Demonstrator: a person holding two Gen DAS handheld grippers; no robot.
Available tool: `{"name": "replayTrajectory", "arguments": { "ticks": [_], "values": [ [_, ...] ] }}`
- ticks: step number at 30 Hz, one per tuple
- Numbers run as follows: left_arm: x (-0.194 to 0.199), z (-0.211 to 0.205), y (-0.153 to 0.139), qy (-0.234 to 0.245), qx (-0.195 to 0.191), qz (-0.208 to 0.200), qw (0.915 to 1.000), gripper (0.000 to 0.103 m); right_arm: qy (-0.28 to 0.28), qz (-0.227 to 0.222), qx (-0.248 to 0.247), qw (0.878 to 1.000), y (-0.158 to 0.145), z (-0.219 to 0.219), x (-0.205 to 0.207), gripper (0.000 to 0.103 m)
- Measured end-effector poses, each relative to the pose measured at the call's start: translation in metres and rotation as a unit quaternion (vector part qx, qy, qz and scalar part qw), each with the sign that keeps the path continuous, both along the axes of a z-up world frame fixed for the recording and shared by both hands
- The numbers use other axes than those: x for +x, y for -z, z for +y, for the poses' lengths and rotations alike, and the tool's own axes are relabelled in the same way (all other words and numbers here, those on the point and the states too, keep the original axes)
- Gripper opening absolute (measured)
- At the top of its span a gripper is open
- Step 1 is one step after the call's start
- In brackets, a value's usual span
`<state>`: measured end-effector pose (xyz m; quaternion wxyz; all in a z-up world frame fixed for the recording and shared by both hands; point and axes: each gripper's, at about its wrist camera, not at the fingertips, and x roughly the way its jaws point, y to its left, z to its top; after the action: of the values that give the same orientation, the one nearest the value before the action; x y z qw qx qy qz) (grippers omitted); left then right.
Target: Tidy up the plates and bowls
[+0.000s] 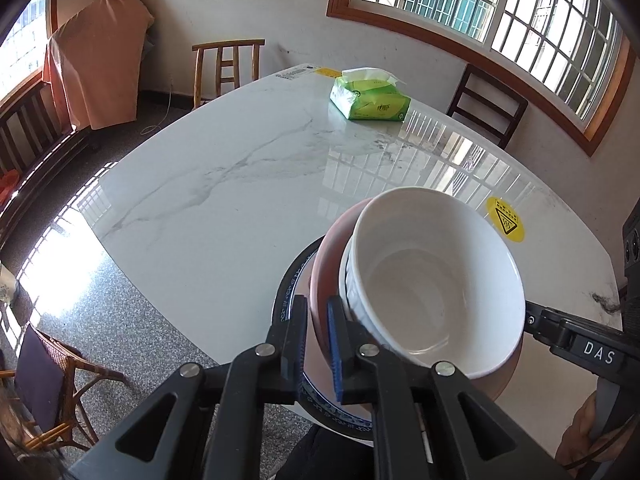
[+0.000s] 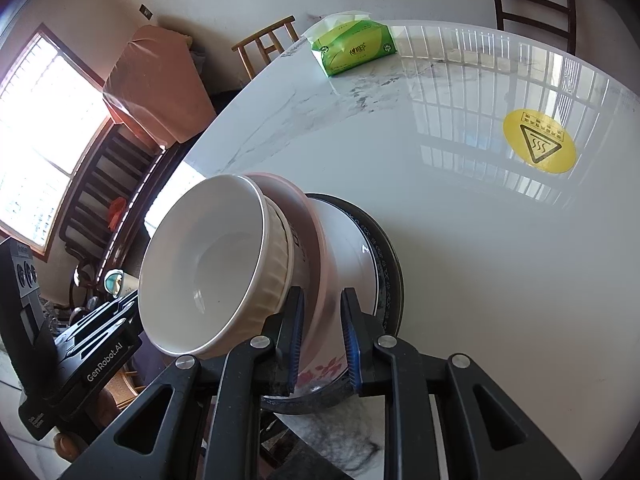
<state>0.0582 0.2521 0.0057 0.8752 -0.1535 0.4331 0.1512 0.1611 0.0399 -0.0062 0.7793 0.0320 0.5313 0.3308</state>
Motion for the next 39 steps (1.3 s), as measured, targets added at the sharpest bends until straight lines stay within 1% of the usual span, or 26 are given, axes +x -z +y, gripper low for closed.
{"name": "replayTrajectory", "arguments": {
  "ticks": [3,5,9,13,18,20,22,25,27,31,33,35,37,39],
  "values": [
    [-0.001,0.001,0.000,-0.004,0.007,-0.005,1.0000,0.017,0.007,-0.002,0.007,1.000,0.002,-0.004,-0.001,0.024],
    [-0.002,0.003,0.000,-0.007,0.011,-0.010,0.9999,0.021,0.015,-0.006,0.010,1.000,0.003,-0.006,-0.001,0.028],
    [-0.003,0.004,0.001,-0.008,0.018,-0.018,0.9996,0.025,0.020,-0.008,0.019,1.000,0.005,-0.008,-0.001,0.031],
    [-0.005,0.005,0.002,-0.012,0.029,-0.027,0.9991,0.033,0.018,-0.030,0.008,0.999,0.002,-0.003,-0.004,0.031],
    [-0.010,0.009,0.005,-0.016,0.025,-0.049,0.9984,0.039,0.025,-0.067,0.005,0.997,-0.001,-0.003,-0.012,0.031],
    [-0.014,0.009,0.007,-0.017,0.028,-0.059,0.9977,0.040,0.027,-0.088,0.007,0.996,-0.003,-0.003,-0.017,0.031],
    [-0.017,0.006,0.008,-0.021,0.043,-0.068,0.9965,0.041,0.030,-0.112,0.013,0.993,-0.007,-0.004,-0.023,0.032],
    [-0.021,0.002,0.009,-0.024,0.063,-0.078,0.9947,0.041,0.033,-0.149,0.020,0.988,-0.012,-0.005,-0.033,0.038],
    [-0.023,0.001,0.009,-0.026,0.066,-0.083,0.9940,0.041,0.034,-0.167,0.025,0.985,-0.015,-0.006,-0.038,0.038],
    [-0.029,0.001,0.010,-0.031,0.070,-0.102,0.9918,0.041,0.036,-0.180,0.034,0.982,-0.019,-0.009,-0.042,0.041],
    [-0.033,-0.002,0.009,-0.036,0.088,-0.124,0.9877,0.041,0.039,-0.190,0.039,0.980,-0.021,-0.012,-0.045,0.046],
    [-0.033,-0.003,0.006,-0.037,0.100,-0.134,0.9852,0.041,0.038,-0.202,0.039,0.978,-0.022,-0.012,-0.049,0.057],
    [-0.037,-0.002,0.001,-0.028,0.094,-0.153,0.9834,0.041,0.035,-0.207,0.036,0.977,-0.022,-0.011,-0.051,0.057],
    [-0.044,-0.003,-0.006,-0.027,0.096,-0.179,0.9788,0.041,0.036,-0.206,0.040,0.977,-0.022,-0.013,-0.052,0.058]
  ]
}}
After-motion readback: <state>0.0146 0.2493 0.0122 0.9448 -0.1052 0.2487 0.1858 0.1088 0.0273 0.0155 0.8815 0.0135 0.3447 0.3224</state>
